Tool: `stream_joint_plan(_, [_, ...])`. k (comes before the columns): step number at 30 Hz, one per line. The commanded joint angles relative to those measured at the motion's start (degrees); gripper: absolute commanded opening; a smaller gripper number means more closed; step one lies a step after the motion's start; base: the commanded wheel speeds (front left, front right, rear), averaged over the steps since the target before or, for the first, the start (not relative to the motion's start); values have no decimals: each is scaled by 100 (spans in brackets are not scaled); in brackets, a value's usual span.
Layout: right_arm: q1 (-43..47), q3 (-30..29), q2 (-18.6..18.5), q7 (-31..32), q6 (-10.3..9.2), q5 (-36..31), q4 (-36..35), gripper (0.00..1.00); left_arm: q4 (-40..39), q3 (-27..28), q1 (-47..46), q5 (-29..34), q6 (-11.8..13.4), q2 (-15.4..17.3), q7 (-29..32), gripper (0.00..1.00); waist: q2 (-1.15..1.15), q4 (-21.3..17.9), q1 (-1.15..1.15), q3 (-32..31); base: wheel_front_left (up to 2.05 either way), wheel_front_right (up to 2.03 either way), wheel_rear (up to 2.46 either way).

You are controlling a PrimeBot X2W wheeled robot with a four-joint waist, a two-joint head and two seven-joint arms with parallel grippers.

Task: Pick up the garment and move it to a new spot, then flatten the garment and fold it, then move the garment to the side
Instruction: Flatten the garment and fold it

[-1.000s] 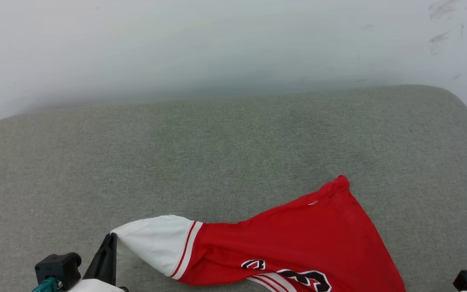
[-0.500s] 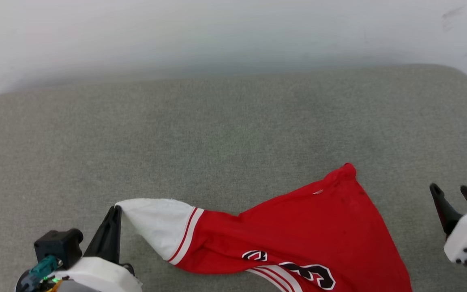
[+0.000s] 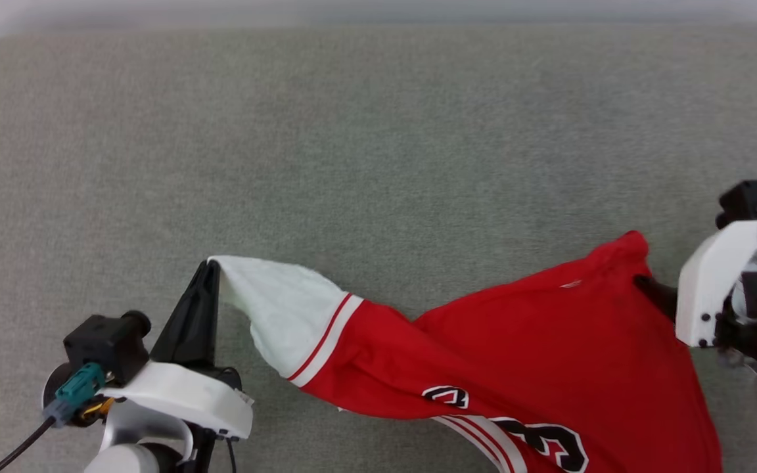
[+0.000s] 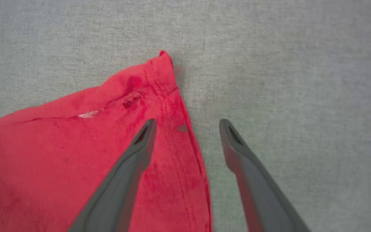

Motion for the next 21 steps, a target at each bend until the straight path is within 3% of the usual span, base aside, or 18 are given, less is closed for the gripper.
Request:
stream_joint_plan(1, [-179, 75, -8, 73, -2, -31, 74, 100, 32, -25, -118, 26, -40, -41, -48, 0, 0, 211, -1, 259, 0, 0, 0])
stream_joint_plan(8, [-425, 563, -45, 470, -2, 43, 836, 100, 255, -131, -399, 24, -183, -180, -180, 0, 0, 449, -1, 466, 0, 0, 0])
stream_joint_plan(9, [-406, 628, -45, 559, -1, 59, 943, 85, 289, -131, -417, 12, -186, -193, -199, 0, 0, 464, -1, 465, 0, 0, 0])
stream_joint_plan(10, [-399, 677, -41, 618, -1, 87, 1031, 35, 318, -131, -425, 1, -196, -202, -218, 0, 0, 479, -1, 461, 0, 0, 0])
stream_joint_plan(11, [-400, 711, -32, 668, -1, 114, 1097, 0, 349, -135, -421, -8, -204, -211, -228, 0, 0, 489, -1, 452, 0, 0, 0])
stream_joint_plan(16, [-480, 781, -151, 594, -1, 170, 1161, 0, 493, -143, -344, -44, -202, -223, -263, 0, 0, 483, -1, 283, 0, 0, 0])
stream_joint_plan(21, [-620, 778, -260, 91, -2, 193, 1010, 0, 599, -56, -302, -54, -167, -151, -332, 0, 0, 386, -1, -139, 0, 0, 0])
